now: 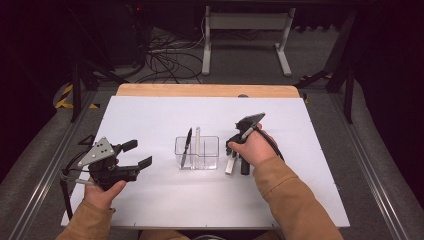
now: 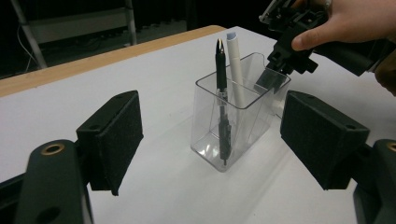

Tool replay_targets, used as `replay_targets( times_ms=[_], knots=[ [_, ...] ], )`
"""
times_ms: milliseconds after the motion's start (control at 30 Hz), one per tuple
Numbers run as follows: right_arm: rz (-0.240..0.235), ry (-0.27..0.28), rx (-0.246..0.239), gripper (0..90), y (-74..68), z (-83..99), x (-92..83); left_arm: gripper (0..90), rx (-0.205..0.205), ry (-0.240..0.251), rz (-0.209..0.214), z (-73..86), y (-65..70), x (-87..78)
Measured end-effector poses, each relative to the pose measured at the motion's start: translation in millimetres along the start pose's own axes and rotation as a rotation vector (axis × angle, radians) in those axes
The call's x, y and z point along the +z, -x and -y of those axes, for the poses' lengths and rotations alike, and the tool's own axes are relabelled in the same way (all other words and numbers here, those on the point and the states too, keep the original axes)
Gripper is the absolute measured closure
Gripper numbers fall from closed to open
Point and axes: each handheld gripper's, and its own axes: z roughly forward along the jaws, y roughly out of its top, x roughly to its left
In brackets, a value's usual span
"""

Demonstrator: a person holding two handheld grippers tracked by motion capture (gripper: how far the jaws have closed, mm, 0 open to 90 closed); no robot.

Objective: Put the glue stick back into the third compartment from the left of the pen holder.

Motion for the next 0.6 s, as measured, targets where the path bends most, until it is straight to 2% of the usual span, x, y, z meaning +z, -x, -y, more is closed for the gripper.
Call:
replay_targets(
  times_ms=[200,333,467,600],
  knots=[
    [0.012,-0.010,0.032,56.2,-1.4,-0.8,5.6,21.8,0.003,0.002,-0.002,0.1,0.4,0.6],
    [0.044,-0.010,0.061,59.5,-3.3,0.1,9.1,21.8,0.008,0.002,-0.003,-0.1,0.1,0.3],
    [0.075,0.002,0.072,63.6,-5.2,1.7,9.3,21.8,0.000,0.001,-0.002,0.1,0.6,0.8],
    [0.083,0.009,0.080,65.6,-5.7,2.4,9.5,21.8,0.004,0.001,-0.001,-0.2,0.6,1.0]
  ],
)
